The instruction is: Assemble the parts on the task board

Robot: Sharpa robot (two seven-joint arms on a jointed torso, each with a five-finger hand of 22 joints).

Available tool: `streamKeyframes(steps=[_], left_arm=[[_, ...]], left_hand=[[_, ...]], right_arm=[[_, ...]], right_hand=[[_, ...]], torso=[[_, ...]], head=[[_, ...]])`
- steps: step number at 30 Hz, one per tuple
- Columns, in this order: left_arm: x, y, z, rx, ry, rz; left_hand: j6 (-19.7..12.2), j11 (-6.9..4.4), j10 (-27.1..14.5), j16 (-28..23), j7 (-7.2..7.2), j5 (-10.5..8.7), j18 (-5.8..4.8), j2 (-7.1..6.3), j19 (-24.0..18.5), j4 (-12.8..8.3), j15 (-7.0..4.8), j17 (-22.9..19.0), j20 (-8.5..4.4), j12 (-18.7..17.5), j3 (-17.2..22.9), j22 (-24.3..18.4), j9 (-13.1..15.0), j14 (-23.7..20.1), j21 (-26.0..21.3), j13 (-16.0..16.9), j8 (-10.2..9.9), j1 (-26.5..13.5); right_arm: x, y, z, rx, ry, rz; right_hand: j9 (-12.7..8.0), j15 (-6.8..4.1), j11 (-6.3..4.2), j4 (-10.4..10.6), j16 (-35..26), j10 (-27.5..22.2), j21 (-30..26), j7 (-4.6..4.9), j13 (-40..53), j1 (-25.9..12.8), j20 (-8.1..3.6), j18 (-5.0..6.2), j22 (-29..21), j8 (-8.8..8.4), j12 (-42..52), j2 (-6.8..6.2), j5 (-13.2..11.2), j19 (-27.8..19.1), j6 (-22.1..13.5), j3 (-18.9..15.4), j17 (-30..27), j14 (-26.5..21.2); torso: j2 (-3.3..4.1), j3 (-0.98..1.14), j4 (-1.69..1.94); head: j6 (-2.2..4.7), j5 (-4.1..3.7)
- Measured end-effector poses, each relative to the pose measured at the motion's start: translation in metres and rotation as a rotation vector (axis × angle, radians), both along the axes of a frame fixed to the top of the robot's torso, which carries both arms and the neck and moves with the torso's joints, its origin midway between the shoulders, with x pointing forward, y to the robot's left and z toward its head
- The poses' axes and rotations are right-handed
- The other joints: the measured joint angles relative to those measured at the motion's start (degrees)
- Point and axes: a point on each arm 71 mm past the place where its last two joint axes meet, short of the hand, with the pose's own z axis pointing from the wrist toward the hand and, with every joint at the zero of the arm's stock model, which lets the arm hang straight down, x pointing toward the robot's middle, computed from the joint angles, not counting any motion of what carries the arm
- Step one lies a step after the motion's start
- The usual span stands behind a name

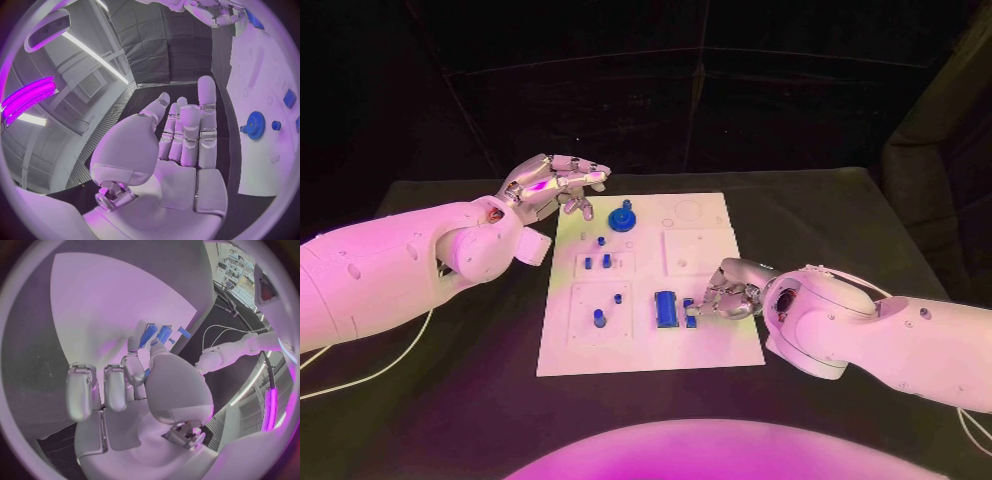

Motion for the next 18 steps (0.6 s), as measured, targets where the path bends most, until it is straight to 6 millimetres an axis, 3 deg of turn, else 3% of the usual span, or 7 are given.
streamKeyframes(steps=[11,18], left_arm=[[0.0009,0.0018,-0.0007,0.006,0.004,0.005],[0.0017,0.0024,-0.0011,0.008,0.005,0.007]], left_hand=[[0.0,0.0,0.0,0.0,0.0,0.0,0.0,0.0,0.0,0.0,0.0,0.0,0.0,0.0,0.0,-0.1,0.0,0.0,0.0,0.0,0.0,0.0],[0.0,0.0,0.0,0.0,0.0,0.0,0.0,0.0,0.0,0.0,0.0,0.0,0.0,0.0,0.0,0.0,0.0,0.0,0.0,0.0,0.0,0.0]], right_arm=[[-0.0055,-0.009,-0.0002,0.018,0.037,0.075],[-0.0046,-0.0076,-0.0022,0.022,0.052,0.096]], right_hand=[[0.2,0.0,0.0,-0.6,0.0,0.0,0.0,0.21,-0.1,1.1,0.0,0.0,0.0,0.0,-0.3,-0.3,0.0,0.0,-0.2,-0.6,0.0,0.0],[0.3,0.0,0.0,-0.8,0.0,0.0,0.0,0.21,-0.1,1.7,0.0,0.0,0.0,0.0,-0.3,0.3,0.3,0.0,-0.2,-0.8,0.0,0.0]], torso=[[-0.04,0.02,-0.08],[-0.04,0.02,0.05]], head=[[0.11,-0.05],[0.2,-0.14]])
